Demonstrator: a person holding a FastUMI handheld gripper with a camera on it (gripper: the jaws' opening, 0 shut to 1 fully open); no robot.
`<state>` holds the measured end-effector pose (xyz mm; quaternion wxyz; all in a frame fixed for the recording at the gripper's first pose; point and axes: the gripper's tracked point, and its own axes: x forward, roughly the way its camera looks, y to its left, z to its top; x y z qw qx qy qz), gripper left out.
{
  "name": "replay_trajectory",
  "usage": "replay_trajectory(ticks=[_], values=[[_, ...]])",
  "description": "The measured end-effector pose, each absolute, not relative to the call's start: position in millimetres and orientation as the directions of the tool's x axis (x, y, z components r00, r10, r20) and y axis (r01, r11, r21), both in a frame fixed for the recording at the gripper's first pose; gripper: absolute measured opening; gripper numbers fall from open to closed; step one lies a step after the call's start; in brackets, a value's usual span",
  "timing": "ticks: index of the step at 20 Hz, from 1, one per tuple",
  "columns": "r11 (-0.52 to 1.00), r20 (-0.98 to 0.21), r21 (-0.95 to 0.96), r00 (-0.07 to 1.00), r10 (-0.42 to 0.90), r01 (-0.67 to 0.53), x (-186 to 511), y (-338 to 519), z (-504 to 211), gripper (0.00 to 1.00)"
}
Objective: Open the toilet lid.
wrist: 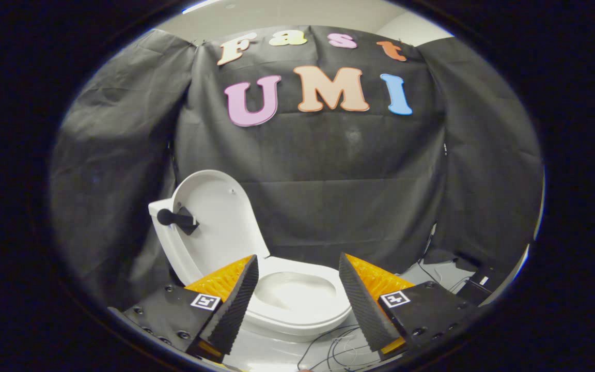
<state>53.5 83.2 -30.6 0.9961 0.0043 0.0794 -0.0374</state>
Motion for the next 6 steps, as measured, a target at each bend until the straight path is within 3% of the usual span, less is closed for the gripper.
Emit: replay_trajectory(ticks=[6], values=[[0.996,-0.156,0.028,0.984,-0.082,0.087,54.9,87.8,-33.2,0.96]])
